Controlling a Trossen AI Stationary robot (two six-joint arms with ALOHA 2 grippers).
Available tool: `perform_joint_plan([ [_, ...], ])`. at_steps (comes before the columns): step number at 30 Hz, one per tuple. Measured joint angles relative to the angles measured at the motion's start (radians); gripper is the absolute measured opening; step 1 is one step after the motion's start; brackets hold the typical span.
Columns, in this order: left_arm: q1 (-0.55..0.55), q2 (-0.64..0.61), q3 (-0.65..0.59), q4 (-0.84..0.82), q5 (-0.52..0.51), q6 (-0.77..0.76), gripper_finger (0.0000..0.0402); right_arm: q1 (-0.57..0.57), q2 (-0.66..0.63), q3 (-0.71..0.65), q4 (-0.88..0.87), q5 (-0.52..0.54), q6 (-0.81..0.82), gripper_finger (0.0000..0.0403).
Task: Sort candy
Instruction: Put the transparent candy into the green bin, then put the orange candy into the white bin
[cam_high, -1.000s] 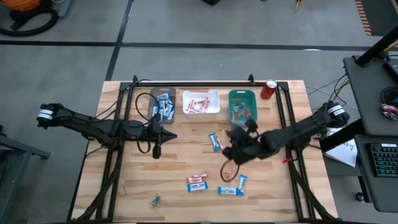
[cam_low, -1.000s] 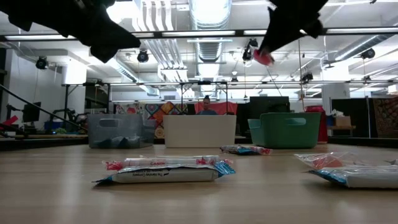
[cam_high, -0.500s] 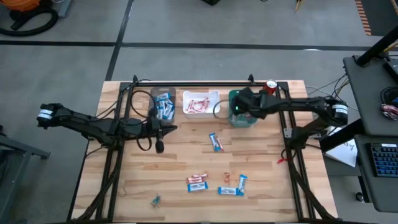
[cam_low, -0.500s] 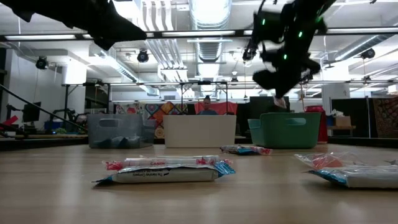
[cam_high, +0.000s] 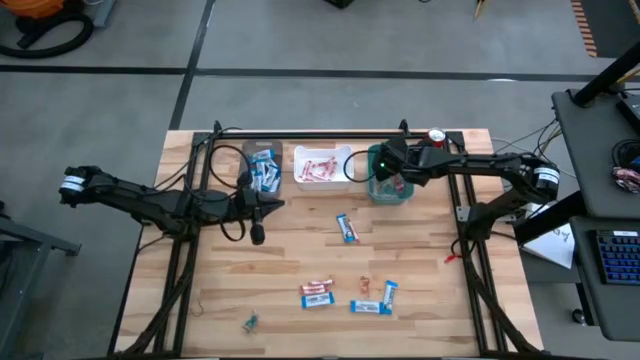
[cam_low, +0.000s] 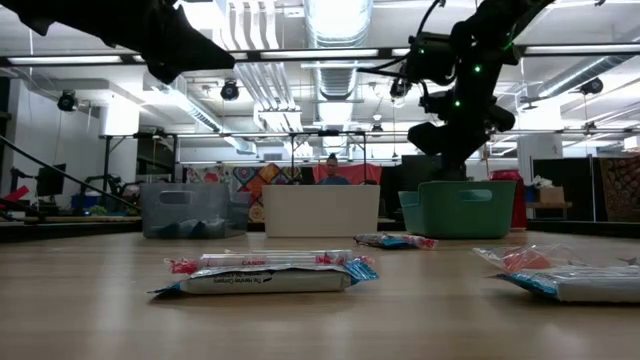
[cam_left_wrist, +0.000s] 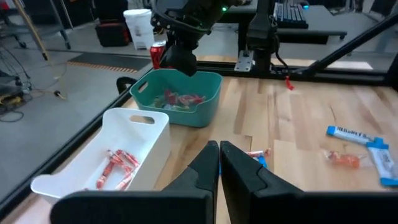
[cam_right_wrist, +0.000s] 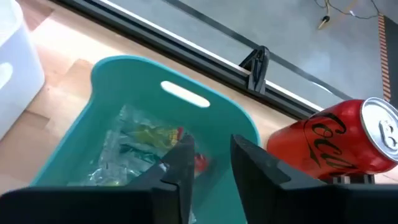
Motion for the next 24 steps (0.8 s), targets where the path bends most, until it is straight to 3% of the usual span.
perform_joint_plan([
  [7, -0.011, 0.024, -0.012, 0.005, 0.038, -0.170, 0.0000, 0.054, -0.009, 0.015, 0.001, -0.014, -0.019, 0.0111],
  [12, -0.059, 0.128, -0.024, 0.055, 0.062, -0.243, 0.0000, 0.136, -0.009, 0.063, 0.003, -0.051, -0.069, 0.0104],
  [24, -0.187, 0.562, -0.028, 0.549, 0.038, -0.127, 0.0000, 0.396, -0.017, 0.110, 0.049, -0.043, -0.087, 0.0084],
])
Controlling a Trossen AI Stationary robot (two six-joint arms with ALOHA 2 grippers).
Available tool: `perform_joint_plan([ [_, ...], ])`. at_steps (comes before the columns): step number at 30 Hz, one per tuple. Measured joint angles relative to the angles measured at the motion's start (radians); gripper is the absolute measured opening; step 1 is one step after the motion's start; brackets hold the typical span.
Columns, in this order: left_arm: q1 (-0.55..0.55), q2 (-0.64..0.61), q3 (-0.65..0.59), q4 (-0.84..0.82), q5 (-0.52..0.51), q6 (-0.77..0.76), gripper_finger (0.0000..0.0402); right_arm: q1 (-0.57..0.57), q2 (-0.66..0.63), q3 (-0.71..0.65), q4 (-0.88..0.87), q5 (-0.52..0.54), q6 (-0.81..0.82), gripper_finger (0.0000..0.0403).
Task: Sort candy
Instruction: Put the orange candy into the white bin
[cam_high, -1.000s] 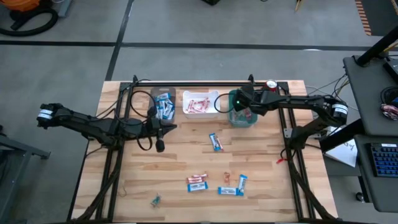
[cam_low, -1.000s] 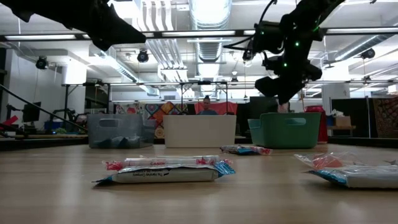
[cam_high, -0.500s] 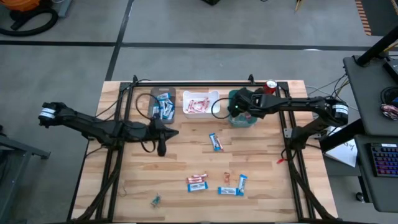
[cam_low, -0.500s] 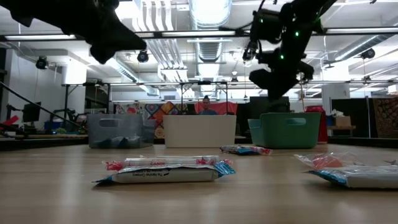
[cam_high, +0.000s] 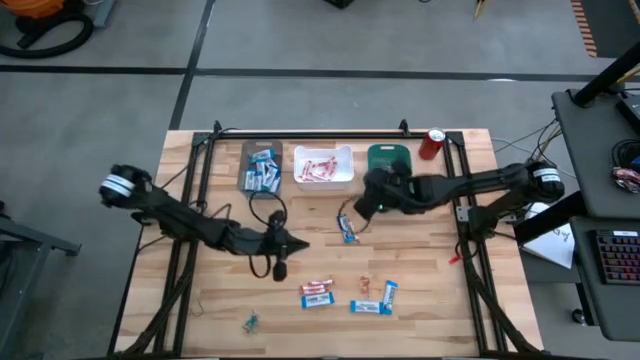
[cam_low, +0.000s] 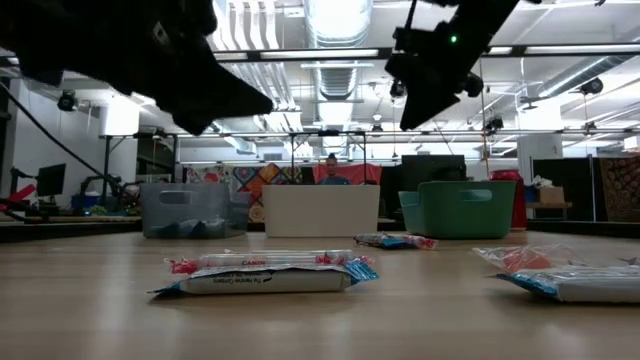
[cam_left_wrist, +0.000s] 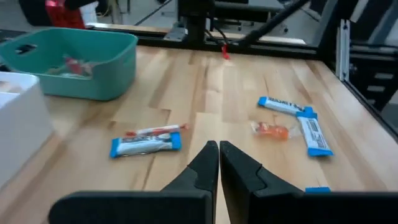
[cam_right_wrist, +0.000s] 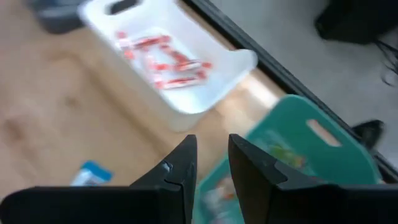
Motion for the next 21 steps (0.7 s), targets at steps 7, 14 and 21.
perform_joint_plan([
  [7, -0.026, 0.205, 0.001, 0.236, 0.171, 0.030, 0.0016, 0.138, 0.000, -0.011, 0.046, 0.004, 0.041, 0.0082],
  [14, -0.052, 0.379, 0.038, 0.352, 0.174, 0.013, 0.0096, 0.234, 0.000, -0.017, 0.057, 0.086, 0.128, 0.0082],
  [21, -0.055, 0.465, 0.048, 0.432, 0.174, 0.004, 0.0150, 0.280, 0.000, -0.030, 0.059, 0.108, 0.203, 0.0082],
])
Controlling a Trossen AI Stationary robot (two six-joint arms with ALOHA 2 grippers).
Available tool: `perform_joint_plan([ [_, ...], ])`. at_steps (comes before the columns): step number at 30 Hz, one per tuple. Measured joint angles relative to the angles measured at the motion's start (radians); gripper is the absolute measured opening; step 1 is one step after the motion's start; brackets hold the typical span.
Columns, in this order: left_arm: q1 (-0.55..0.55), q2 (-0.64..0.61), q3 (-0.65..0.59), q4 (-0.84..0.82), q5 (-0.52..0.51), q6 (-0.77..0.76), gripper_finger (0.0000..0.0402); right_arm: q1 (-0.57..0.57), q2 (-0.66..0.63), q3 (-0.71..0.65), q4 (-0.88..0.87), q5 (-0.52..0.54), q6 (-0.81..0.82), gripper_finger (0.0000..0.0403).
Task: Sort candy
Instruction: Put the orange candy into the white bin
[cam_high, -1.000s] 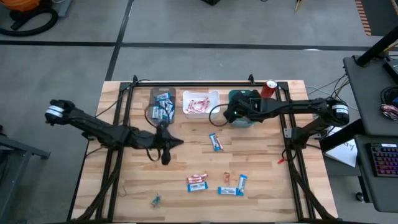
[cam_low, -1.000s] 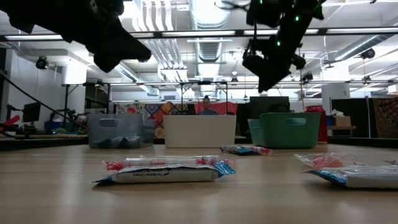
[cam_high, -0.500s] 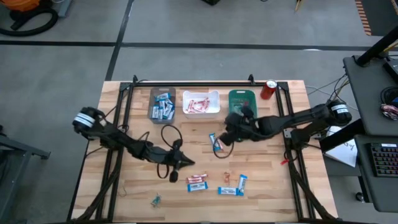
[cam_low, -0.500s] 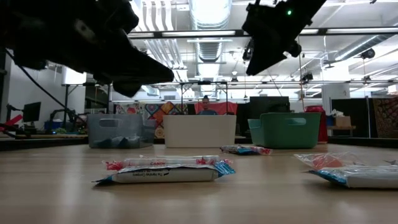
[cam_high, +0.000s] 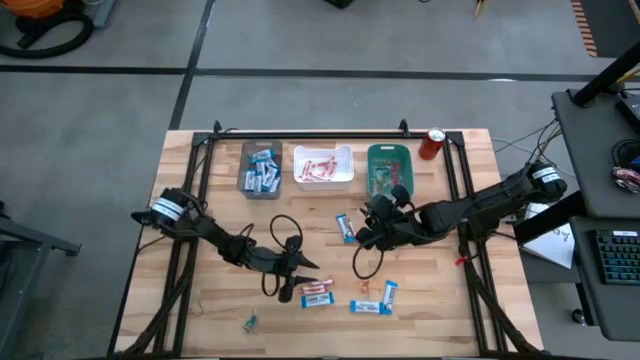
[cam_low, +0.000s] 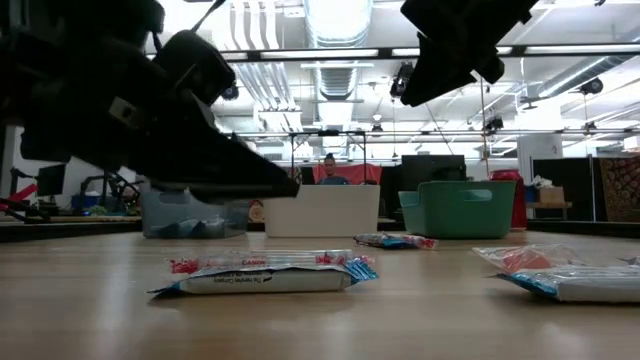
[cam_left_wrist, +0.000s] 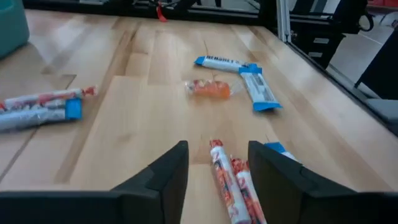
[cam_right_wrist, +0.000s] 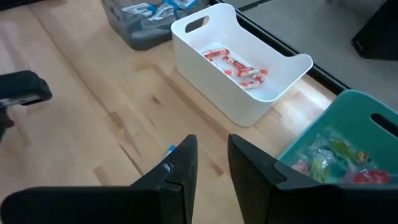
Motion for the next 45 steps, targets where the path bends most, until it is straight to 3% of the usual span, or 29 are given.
perform_joint_plan([
  [20, -0.010, 0.151, 0.042, 0.054, -0.001, -0.050, 0.0158, 0.019, 0.000, -0.017, 0.002, -0.002, 0.071, 0.0082],
  [26, -0.012, 0.158, 0.040, 0.018, -0.069, -0.080, 0.0151, 0.019, 0.000, -0.017, 0.012, -0.002, 0.071, 0.0082],
  [36, -0.011, 0.152, 0.038, -0.006, -0.081, -0.030, 0.0113, 0.019, 0.000, -0.020, 0.018, -0.002, 0.069, 0.0082],
  [45, -0.010, 0.151, 0.037, -0.015, -0.088, 0.006, 0.0035, 0.019, 0.000, -0.037, 0.023, -0.001, 0.069, 0.0082],
])
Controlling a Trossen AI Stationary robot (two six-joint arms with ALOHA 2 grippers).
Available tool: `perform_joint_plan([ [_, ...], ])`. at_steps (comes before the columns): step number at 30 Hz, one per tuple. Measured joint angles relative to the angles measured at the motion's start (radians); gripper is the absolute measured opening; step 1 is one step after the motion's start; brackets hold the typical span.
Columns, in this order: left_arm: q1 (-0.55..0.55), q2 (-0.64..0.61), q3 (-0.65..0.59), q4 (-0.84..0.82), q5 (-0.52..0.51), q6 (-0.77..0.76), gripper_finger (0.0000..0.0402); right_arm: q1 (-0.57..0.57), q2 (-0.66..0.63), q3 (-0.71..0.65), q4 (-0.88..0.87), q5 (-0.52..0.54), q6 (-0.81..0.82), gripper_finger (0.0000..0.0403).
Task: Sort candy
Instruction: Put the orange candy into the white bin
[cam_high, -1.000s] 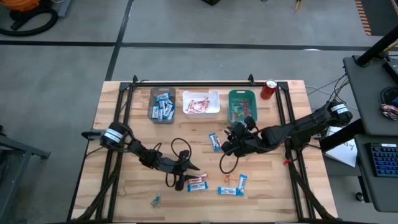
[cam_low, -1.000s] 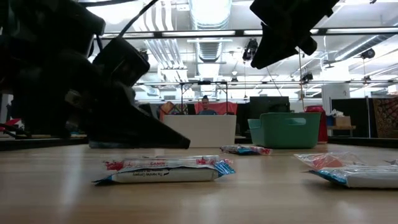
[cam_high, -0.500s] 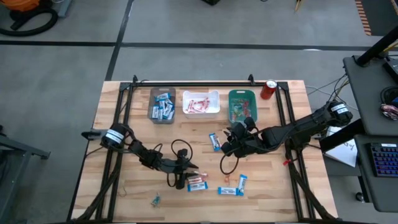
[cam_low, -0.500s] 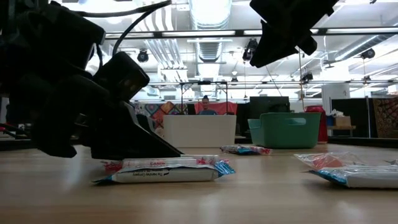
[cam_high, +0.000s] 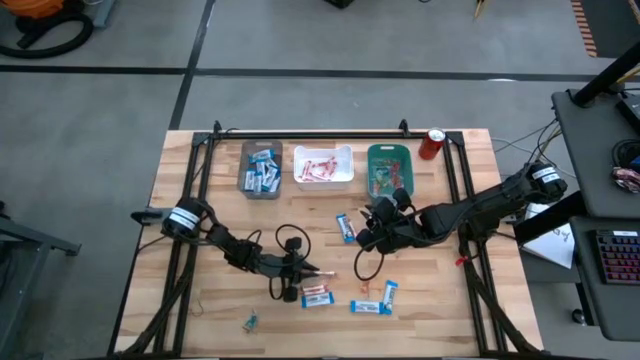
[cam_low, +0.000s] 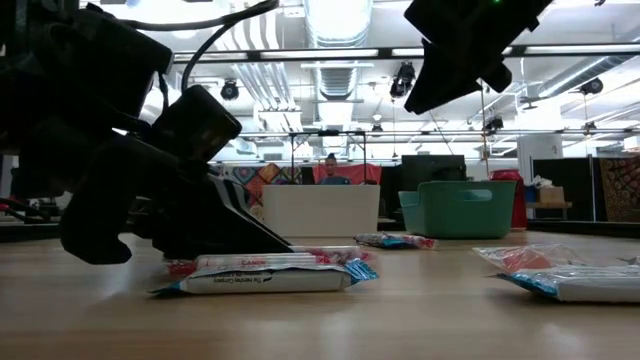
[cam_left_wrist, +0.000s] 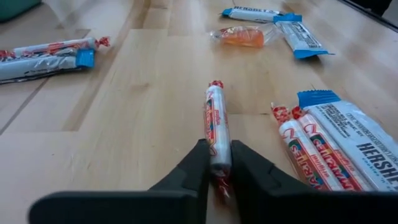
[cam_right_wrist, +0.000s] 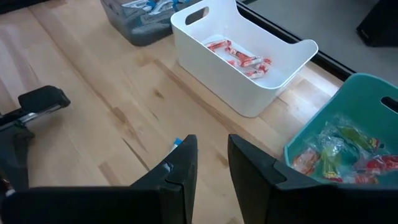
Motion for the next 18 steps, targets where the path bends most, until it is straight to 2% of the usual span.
perform_joint_plan([
  [4, 0.000, 0.000, 0.000, 0.000, 0.000, 0.002, 0.0016, 0.000, 0.000, -0.012, 0.010, 0.000, 0.000, 0.0082],
  [9, 0.003, -0.017, -0.019, 0.021, 0.010, 0.038, 0.0023, 0.000, 0.000, -0.030, 0.024, 0.000, 0.000, 0.0082],
  [18, 0.077, -0.215, -0.110, 0.032, 0.010, 0.149, 0.0023, -0.001, 0.000, -0.037, 0.036, 0.000, 0.000, 0.0082],
])
